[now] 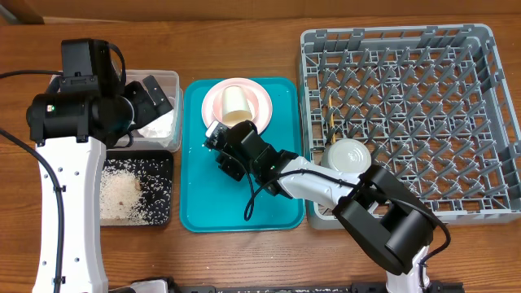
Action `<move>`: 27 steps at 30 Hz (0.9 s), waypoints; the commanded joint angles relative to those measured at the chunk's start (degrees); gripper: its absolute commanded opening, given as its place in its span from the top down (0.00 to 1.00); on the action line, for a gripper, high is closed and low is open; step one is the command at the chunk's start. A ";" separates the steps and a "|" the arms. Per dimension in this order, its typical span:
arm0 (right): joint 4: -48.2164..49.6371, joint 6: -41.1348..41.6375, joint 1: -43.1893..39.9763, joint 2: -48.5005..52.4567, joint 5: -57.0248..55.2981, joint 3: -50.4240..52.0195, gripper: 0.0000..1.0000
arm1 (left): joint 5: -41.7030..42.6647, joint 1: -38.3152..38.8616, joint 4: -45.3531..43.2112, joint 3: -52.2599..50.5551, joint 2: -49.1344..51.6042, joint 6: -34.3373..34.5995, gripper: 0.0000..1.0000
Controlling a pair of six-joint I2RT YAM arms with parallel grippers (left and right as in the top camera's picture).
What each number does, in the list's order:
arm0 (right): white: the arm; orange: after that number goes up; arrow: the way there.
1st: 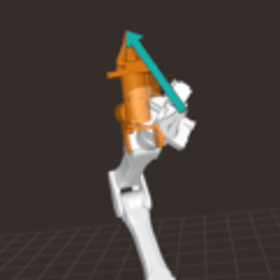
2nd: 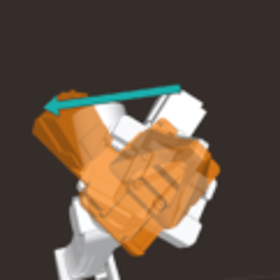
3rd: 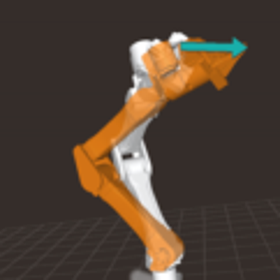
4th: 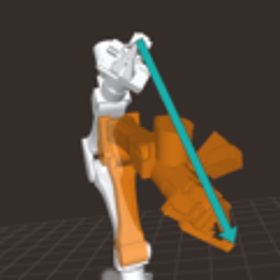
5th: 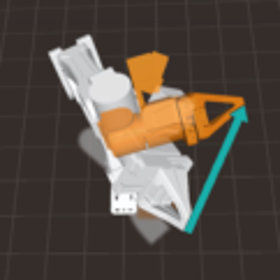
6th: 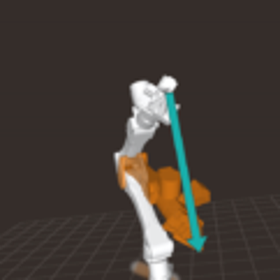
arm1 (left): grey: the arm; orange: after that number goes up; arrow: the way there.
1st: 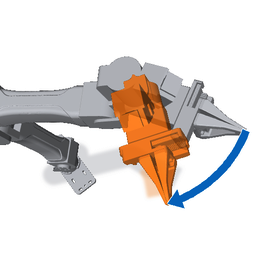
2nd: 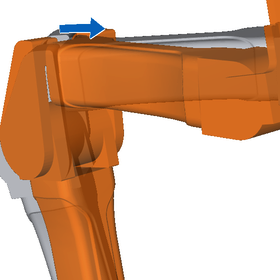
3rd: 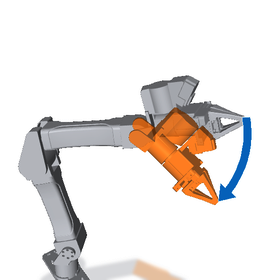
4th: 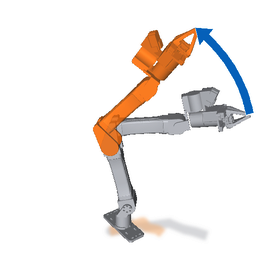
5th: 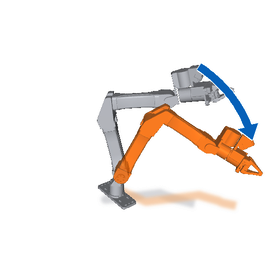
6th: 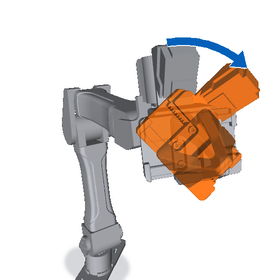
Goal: Sort waste into correct bins and load items into the dishwasher
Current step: 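Close the right gripper around the white paper cup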
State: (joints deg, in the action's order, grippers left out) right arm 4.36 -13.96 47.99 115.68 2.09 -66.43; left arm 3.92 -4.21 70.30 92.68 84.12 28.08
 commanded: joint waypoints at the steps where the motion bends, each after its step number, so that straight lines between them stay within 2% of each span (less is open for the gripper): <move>1: 1.05 -1.31 -0.35 0.57 -2.25 -1.01 0.67 | 0.13 0.22 -0.07 1.14 -0.50 -1.07 0.00; 12: 1.31 -1.05 -2.84 3.19 -2.45 -1.01 0.67 | 0.13 0.24 -0.07 1.14 -0.50 -1.07 0.00; 18: 0.02 -1.05 -2.34 3.17 -2.45 -1.01 0.82 | 0.13 0.24 -0.04 1.14 -0.50 -1.07 0.00; 27: -6.60 -1.03 0.00 0.33 -2.43 -1.03 0.82 | 0.13 0.22 -0.04 1.14 -0.50 -1.07 0.00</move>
State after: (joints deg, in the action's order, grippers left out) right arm 0.40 -15.09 46.37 117.91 -0.75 -67.51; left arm 3.90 -4.21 70.32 92.68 84.12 28.08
